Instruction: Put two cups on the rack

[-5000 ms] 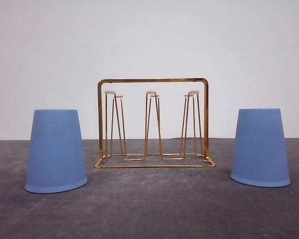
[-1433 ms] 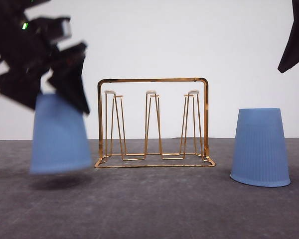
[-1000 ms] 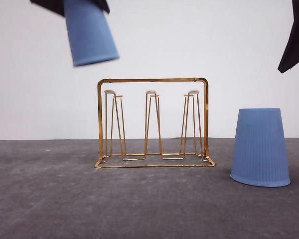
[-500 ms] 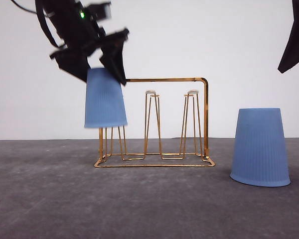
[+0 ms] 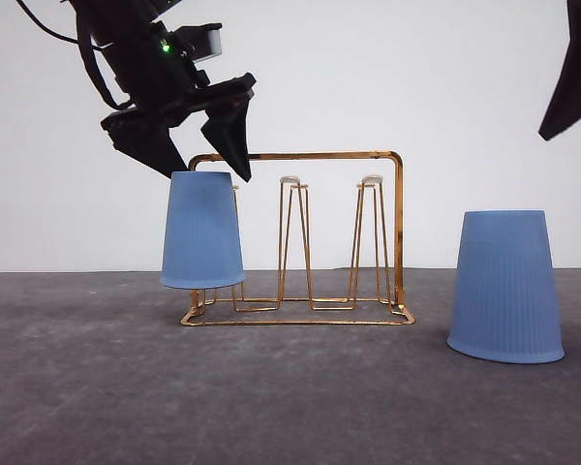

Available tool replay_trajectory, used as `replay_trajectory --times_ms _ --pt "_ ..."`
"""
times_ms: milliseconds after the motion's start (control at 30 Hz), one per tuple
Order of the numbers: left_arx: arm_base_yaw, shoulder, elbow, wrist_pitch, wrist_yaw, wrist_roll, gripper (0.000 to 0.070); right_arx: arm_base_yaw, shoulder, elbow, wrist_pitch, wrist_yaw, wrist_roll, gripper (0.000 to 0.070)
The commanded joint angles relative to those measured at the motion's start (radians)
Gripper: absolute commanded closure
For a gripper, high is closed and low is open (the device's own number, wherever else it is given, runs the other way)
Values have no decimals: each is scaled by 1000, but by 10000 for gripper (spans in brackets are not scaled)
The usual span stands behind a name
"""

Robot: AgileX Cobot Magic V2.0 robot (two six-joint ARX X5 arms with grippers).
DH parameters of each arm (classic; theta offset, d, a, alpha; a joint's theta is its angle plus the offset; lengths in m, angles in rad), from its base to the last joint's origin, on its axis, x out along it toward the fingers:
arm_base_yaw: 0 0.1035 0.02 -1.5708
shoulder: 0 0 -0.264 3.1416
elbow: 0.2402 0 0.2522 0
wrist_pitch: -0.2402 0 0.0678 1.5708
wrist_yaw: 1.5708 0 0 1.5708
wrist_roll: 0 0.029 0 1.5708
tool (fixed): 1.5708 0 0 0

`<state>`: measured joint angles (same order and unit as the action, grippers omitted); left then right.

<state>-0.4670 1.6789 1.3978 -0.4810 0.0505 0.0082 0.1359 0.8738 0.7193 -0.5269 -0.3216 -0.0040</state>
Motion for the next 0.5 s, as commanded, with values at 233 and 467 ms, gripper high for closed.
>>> replay_trajectory --times_ms 233,467 --pt "-4 -249 17 -84 -3 11 185 54 134 15 128 -27 0 68" --pt "8 -417 14 -329 -86 13 189 98 285 16 234 -24 5 67"
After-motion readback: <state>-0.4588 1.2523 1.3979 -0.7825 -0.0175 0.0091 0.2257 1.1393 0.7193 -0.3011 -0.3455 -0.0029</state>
